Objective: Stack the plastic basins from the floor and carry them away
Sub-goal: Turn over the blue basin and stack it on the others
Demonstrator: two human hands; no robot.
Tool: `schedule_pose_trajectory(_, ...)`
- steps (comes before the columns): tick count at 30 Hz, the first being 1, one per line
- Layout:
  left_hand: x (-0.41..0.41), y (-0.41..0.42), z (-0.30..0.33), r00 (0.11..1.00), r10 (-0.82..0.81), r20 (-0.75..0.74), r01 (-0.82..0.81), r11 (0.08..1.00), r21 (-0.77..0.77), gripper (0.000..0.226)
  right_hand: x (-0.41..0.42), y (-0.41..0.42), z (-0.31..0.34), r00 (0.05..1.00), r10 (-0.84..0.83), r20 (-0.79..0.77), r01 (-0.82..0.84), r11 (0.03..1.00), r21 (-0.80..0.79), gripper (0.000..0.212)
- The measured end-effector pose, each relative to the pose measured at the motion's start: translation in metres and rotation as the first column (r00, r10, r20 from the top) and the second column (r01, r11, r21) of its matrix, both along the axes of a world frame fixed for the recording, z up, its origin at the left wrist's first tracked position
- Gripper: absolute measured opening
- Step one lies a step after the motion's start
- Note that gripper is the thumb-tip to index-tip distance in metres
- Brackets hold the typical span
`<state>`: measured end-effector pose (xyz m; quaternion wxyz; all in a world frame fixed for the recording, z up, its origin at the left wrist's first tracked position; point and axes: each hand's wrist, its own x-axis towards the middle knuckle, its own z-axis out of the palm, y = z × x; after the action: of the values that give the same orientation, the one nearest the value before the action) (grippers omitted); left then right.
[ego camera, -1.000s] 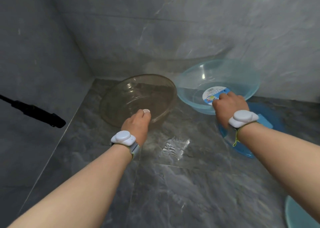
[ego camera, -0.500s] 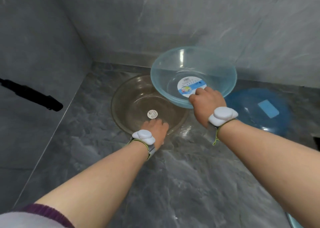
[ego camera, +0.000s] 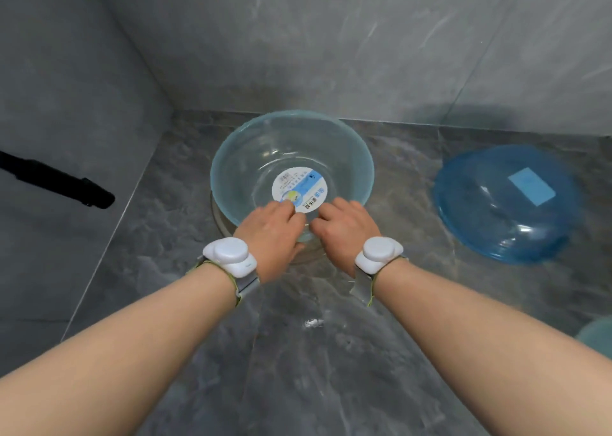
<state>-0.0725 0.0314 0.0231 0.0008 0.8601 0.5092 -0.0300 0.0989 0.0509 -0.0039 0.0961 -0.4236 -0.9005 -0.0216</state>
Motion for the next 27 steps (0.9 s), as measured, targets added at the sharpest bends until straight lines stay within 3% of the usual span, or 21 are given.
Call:
schedule_pose_trajectory(3, -0.005, -0.003, -0.019, 0.994, 0.04, -0.099, -0.054, 0.988, -0.145, 0.037, -0.003, -0.001, -0.012, 1.0, -0.021, -0.006, 0.02, 0.999, -0.046, 0.02)
schedule_pose_trajectory(6, -0.006, -0.004, -0.03, 0.994, 0.008, -0.107, -0.036, 0.966, -0.256, 0.032, 0.002, -0.002, -0.023, 0.997, -0.072, -0.001, 0.071, 0.988, -0.135, 0.027)
schedule_pose_trajectory(10, 0.003, -0.002, -0.047, 0.988, 0.014, -0.154, -0.08, 0.9, -0.429, 0.036, 0.03, -0.003, -0.03, 0.96, -0.243, -0.136, 0.192, 0.931, -0.311, 0.046)
schedule_pose_trajectory(13, 0.022, 0.005, -0.06, 0.985, 0.01, -0.174, -0.097, 0.861, -0.498, 0.03, 0.078, 0.001, -0.025, 0.857, -0.489, -0.163, 0.378, 0.81, -0.448, 0.049)
schedule_pose_trajectory(15, 0.035, 0.009, -0.061, 0.985, -0.013, -0.171, -0.073, 0.87, -0.487, 0.019, 0.117, 0.01, -0.024, 0.789, -0.615, -0.013, 0.532, 0.693, -0.486, 0.045)
schedule_pose_trajectory(18, 0.056, 0.013, -0.061, 0.989, 0.007, -0.146, -0.072, 0.893, -0.443, 0.013, 0.167, 0.023, -0.022, 0.585, -0.77, 0.257, 0.747, 0.386, -0.542, 0.037)
schedule_pose_trajectory(20, 0.074, 0.014, -0.061, 0.991, 0.003, -0.134, -0.063, 0.893, -0.445, 0.015, 0.191, 0.029, -0.026, 0.47, -0.809, 0.352, 0.802, 0.225, -0.554, 0.036)
schedule_pose_trajectory(22, 0.097, 0.017, -0.062, 0.995, -0.026, -0.097, -0.021, 0.889, -0.458, 0.013, 0.21, 0.03, -0.035, 0.416, -0.813, 0.408, 0.837, 0.167, -0.521, 0.036)
schedule_pose_trajectory(27, 0.157, 0.016, -0.06, 0.997, -0.078, -0.03, 0.054, 0.876, -0.479, 0.009, 0.231, 0.027, -0.064, 0.424, -0.795, 0.435, 0.833, 0.154, -0.531, 0.037)
